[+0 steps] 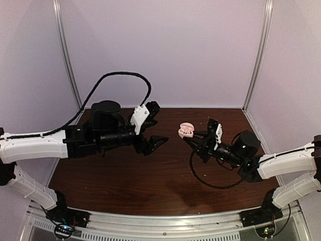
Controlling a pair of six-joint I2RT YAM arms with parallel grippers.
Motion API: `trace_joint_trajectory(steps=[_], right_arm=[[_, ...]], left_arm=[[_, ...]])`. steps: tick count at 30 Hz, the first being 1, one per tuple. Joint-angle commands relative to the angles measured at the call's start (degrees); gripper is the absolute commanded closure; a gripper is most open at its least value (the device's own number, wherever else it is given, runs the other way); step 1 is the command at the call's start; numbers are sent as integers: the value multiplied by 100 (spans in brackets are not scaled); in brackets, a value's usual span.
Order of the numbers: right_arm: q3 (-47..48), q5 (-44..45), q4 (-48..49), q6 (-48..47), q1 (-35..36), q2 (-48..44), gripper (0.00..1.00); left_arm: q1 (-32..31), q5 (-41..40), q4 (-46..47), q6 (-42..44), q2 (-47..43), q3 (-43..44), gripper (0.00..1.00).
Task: Insert the wireless bluetooth earbuds into the charging case
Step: Close the charging case with the earbuds inside.
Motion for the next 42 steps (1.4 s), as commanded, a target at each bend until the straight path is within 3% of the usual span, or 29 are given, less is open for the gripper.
trace_joint_trajectory(steps=[1, 5, 16, 23, 34, 42], right_arm=[[19, -1056, 354, 607, -95, -74, 100], [164, -1656, 334, 982, -130, 16, 100], [521, -2555, 212, 1675, -132, 232, 100], [676, -2713, 181, 1841, -105, 375, 100], [725, -2731, 81, 1883, -69, 467, 100], [705, -2855, 109, 1887, -46, 519, 100]], left_arm=[[164, 911, 626, 307, -243, -338, 15], [168, 1293, 1034, 500, -385, -684, 3], [143, 2197, 1950, 969, -346, -1215, 2], [22, 2382, 1908, 1187, -193, -1103, 2], [-494, 2545, 1616, 1842, -259, -918, 3], [-669, 1959, 1600, 1934, -286, -807, 3]])
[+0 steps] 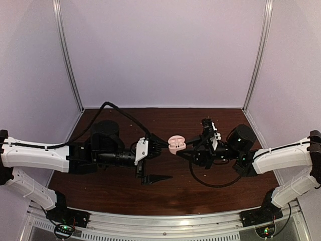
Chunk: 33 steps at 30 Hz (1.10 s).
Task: Insert the wireless bluetooth earbuds into the charging case
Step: Close the charging case with the earbuds inside.
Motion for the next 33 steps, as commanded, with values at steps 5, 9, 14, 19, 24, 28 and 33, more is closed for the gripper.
trace_joint_trajectory(steps=[5, 9, 14, 19, 24, 28, 33], right_arm=[[111, -58, -101, -86, 91, 3, 100], [99, -84, -174, -162, 118, -60, 100], [90, 68, -410, -276, 118, -97, 100], [25, 241, -280, -131, 76, -96, 100], [-12, 350, -69, 47, 4, -81, 100], [-48, 302, -25, 30, -33, -96, 100], [12, 96, -212, -9, -18, -53, 100]], left_arm=[[-146, -535, 217, -231, 146, 563, 2], [-144, -542, 298, -407, 206, 603, 2], [-142, -44, 422, -236, 50, 477, 2], [-154, 373, 534, -17, -295, 235, 6], [-153, 590, 77, 54, -210, 432, 15], [-155, -6, 118, -25, -251, 438, 14], [-153, -829, 161, 121, -331, 425, 8]])
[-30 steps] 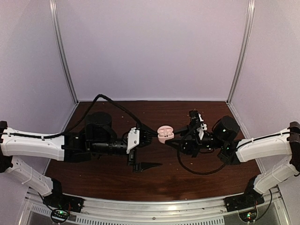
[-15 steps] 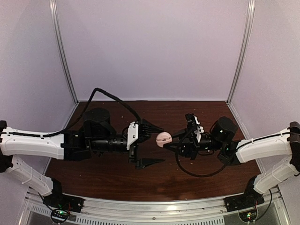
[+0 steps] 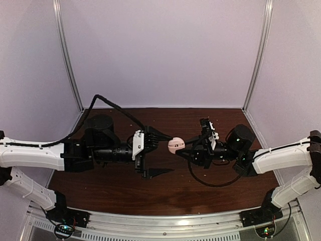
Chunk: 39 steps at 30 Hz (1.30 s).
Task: Insert the wireless bluetooth earbuds into the charging case
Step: Close the charging case with the earbuds inside.
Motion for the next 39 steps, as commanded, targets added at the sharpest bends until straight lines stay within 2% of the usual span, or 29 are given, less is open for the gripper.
trace_joint_trajectory(steps=[1, 13, 18, 23, 27, 31, 35, 39], right_arm=[[34, -173, 16, 20, -11, -38, 100], [80, -290, 85, 500, 33, 24, 100], [32, -208, 597, 1078, 18, 182, 100], [-40, -267, 1181, 1625, -23, 273, 100], [-75, -201, 1108, 1675, -60, 222, 99], [-205, 204, 719, 1702, -351, 114, 99], [-187, 822, -404, 1504, -823, -62, 99], [20, 1204, -1567, 1301, -1261, 56, 98]], left_arm=[[-37, -732, 95, 248, -110, 159, 7], [-224, -745, -576, 1501, 321, 445, 18], [-377, -646, -643, 1762, 293, 412, 26], [-412, -927, -899, 1875, 412, 493, 35], [-411, -1247, -592, 1641, 370, 406, 30], [-319, -1781, 83, 1066, 112, 137, 13], [-11, -2237, 581, 258, -39, -156, 3], [355, -2738, 849, -692, -8, -297, 2]])
